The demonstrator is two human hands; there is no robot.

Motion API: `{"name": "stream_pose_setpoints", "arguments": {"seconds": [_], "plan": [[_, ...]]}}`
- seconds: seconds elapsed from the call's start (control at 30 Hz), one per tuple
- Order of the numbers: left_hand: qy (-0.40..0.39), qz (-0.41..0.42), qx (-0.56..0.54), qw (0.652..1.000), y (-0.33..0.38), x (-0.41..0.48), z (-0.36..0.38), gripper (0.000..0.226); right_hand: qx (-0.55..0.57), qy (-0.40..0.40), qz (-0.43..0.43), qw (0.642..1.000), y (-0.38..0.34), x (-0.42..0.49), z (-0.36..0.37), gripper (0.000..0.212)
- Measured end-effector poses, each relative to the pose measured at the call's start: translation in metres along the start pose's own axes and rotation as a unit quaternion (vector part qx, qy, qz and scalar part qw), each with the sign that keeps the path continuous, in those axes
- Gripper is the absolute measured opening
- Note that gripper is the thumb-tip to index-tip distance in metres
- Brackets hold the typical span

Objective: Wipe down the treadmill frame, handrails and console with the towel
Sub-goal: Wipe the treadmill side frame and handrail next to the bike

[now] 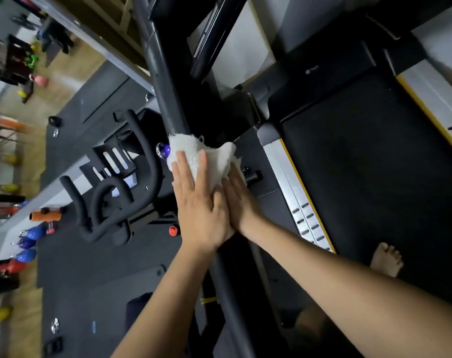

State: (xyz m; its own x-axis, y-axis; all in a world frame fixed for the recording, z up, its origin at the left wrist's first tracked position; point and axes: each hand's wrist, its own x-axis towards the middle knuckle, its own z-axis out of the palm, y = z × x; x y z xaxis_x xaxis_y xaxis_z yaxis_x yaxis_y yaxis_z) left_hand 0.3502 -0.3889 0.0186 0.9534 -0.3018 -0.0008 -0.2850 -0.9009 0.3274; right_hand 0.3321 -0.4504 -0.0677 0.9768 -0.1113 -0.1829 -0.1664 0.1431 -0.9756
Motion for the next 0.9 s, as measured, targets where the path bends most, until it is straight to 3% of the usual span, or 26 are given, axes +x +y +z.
{"name": "stream_pose_setpoints", "arguments": {"seconds": [0.03, 0.07, 0.13, 0.2, 0.3, 0.5, 0.57, 0.73, 0.9], "plan": [[0.0, 0.002, -0.005, 1.0, -0.001, -0.003, 0.0, 0.068, -0.051, 0.001, -0.006, 0.999, -0.004, -0.006, 0.004, 0.099], [-0.002, 0.0, -0.016, 1.0, -0.004, -0.01, 0.0, 0.068, -0.02, 0.001, 0.008, 1.0, -0.009, -0.014, 0.001, 0.088], [-0.006, -0.016, -0.056, 0.998, -0.009, -0.041, 0.002, 0.065, -0.065, 0.026, 0.008, 0.998, -0.015, -0.051, -0.001, 0.058], [-0.015, -0.04, -0.124, 0.991, -0.01, -0.085, 0.003, 0.063, -0.055, 0.0, 0.003, 0.998, -0.025, -0.084, 0.0, 0.067], [-0.035, -0.082, -0.164, 0.982, -0.01, -0.124, 0.004, 0.066, -0.059, -0.015, 0.014, 0.998, -0.009, -0.109, 0.008, 0.058], [-0.008, -0.086, -0.033, 0.996, -0.003, -0.027, -0.001, 0.072, 0.052, 0.015, 0.052, 0.997, -0.021, -0.012, 0.001, 0.063], [-0.007, -0.06, 0.016, 0.998, 0.003, 0.004, -0.002, 0.069, 0.058, -0.01, 0.059, 0.997, -0.023, 0.02, -0.005, 0.064], [0.001, -0.002, 0.024, 1.0, 0.0, -0.023, 0.002, 0.066, 0.121, 0.005, 0.055, 0.991, -0.004, 0.004, 0.001, 0.051], [-0.023, 0.056, 0.041, 0.997, -0.005, -0.048, 0.003, 0.071, 0.044, 0.027, 0.089, 0.995, 0.026, -0.041, 0.01, 0.095]]}}
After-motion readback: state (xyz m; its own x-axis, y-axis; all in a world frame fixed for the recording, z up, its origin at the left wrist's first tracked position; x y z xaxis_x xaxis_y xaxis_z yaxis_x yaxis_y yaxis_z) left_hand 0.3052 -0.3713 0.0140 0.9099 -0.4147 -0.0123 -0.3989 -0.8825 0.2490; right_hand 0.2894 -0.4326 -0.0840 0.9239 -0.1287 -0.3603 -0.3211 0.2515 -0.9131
